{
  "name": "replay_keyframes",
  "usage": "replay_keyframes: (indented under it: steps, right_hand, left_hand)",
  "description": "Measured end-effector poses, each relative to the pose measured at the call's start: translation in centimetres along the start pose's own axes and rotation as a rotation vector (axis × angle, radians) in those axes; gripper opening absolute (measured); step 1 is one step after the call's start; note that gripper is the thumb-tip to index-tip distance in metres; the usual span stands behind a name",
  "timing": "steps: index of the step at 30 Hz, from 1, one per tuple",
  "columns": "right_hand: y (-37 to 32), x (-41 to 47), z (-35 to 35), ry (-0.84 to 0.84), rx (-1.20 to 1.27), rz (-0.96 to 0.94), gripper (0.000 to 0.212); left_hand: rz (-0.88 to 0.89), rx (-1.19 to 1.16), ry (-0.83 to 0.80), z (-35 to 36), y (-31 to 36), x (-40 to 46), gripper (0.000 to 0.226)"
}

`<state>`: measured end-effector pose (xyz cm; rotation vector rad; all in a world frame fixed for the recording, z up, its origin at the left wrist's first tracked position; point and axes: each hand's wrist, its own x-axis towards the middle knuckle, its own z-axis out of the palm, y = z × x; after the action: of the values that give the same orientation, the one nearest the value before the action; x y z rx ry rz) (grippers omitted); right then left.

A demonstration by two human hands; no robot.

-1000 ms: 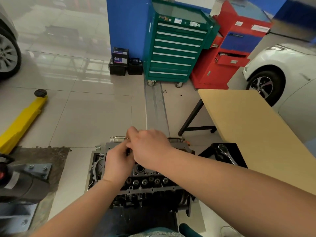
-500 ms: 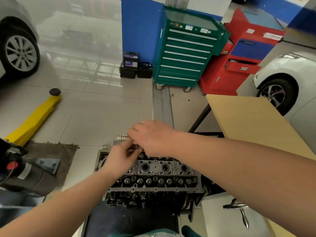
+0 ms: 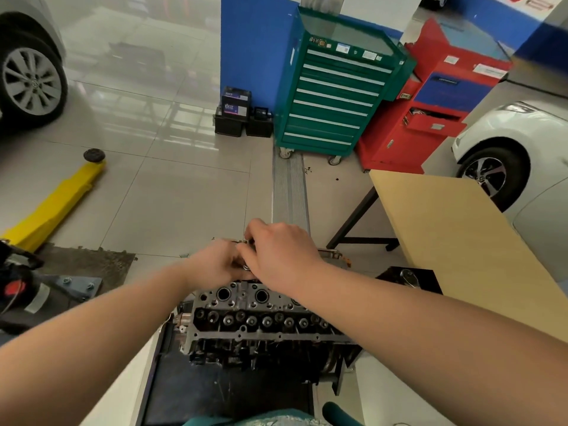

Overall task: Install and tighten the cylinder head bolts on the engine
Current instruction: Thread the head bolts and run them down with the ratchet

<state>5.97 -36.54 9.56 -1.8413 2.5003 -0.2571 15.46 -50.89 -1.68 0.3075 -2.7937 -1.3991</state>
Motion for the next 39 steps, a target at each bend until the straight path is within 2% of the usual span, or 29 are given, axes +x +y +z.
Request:
replay_keyframes:
  steps: [3, 5, 7, 9, 10, 12, 14, 17, 19, 21, 24, 25, 27, 29, 30, 31, 33, 34, 35, 36, 38, 39]
  right_hand:
    - [0.5, 1.1, -1.3, -0.086, -0.016, -0.039, 0.028]
    - [1.3, 1.7, -2.2, -0.178, -0.037, -0.081, 0.021]
    - [1.9, 1.7, -2.2, -0.252, 0.004, -0.065, 0.018]
    - [2.3, 1.4, -1.4, -0.275, 0.105, -0.006, 0.019]
    - [2.6, 1.2, -0.8, -0.266, 0.169, 0.027, 0.02]
    - [2.8, 0.8, 0.3, -0.237, 0.308, 0.091, 0.022]
    - [2.7, 0.4, 1.4, -0.196, 0.493, 0.186, 0.025]
    - [1.9, -0.6, 2.7, -0.048, 0.709, 0.328, 0.03]
    - [1.2, -1.3, 3.7, 0.045, 0.669, 0.36, 0.029]
    - [0.4, -1.8, 4.4, 0.106, 0.599, 0.342, 0.028]
    - [-0.5, -2.1, 4.9, 0.199, 0.569, 0.361, 0.029]
    - [-0.6, -2.1, 5.0, 0.227, 0.582, 0.381, 0.028]
    - [-1.2, -2.1, 5.0, 0.258, 0.598, 0.424, 0.026]
    - [-1.7, -2.2, 5.1, 0.282, 0.602, 0.466, 0.025]
    - [-2.0, -2.2, 5.2, 0.301, 0.599, 0.477, 0.024]
    - [-2.1, -2.3, 5.2, 0.324, 0.592, 0.487, 0.024]
    - [-2.3, -2.4, 5.3, 0.365, 0.6, 0.519, 0.026]
    - [-2.4, -2.5, 5.4, 0.372, 0.619, 0.536, 0.027]
    - [-2.6, -2.5, 5.5, 0.38, 0.638, 0.553, 0.028]
    - [-2.8, -2.6, 5.7, 0.395, 0.645, 0.569, 0.029]
    - [-2.9, -2.7, 5.8, 0.431, 0.643, 0.596, 0.031]
    - [-2.8, -2.8, 5.9, 0.431, 0.654, 0.587, 0.032]
  left_hand:
    - [-0.033, 0.045, -0.089, -1.0, -0.7, 0.8, 0.012]
    - [-0.043, -0.055, -0.073, -1.1, -1.5, -0.1, 0.026]
    - [-0.11, -0.239, 0.088, -0.9, -2.9, -1.7, 0.04]
    - [-0.234, -0.346, 0.346, 0.0, -4.8, -3.4, 0.038]
    - [-0.317, -0.39, 0.435, 0.8, -5.6, -4.1, 0.036]
    - [-0.432, -0.462, 0.501, 2.6, -6.8, -5.2, 0.034]
    - [-0.456, -0.451, 0.486, 4.2, -7.6, -5.8, 0.041]
    - [-0.454, -0.391, 0.484, 5.7, -7.9, -6.1, 0.048]
    - [-0.431, -0.241, 0.567, 5.7, -7.3, -6.0, 0.043]
    - [-0.271, -0.09, 0.623, 4.8, -6.1, -5.5, 0.043]
    - [0.035, -0.021, 0.457, 4.0, -2.8, -4.0, 0.046]
    - [0.064, -0.061, 0.389, 4.2, -1.5, -3.4, 0.045]
    - [0.028, -0.264, 0.357, 5.4, 1.3, -2.0, 0.04]
    - [-0.107, -0.73, 0.427, 6.9, 4.2, -0.7, 0.021]
    - [-0.208, -0.958, 0.492, 7.6, 5.1, 0.1, 0.019]
    - [-0.329, -1.082, 0.566, 8.2, 5.4, 1.0, 0.026]
    - [-0.429, -0.955, 0.649, 8.4, 5.2, 2.0, 0.034]
    - [-0.439, -0.766, 0.66, 8.5, 4.5, 2.2, 0.038]
    - [-0.376, -0.58, 0.645, 8.1, 4.0, 2.1, 0.04]
    - [-0.302, -0.423, 0.54, 7.8, 3.1, 2.2, 0.041]
    - [-0.161, -0.123, 0.206, 5.8, 2.0, 2.6, 0.041]
    - [-0.098, -0.102, 0.041, 4.6, 1.3, 3.0, 0.038]
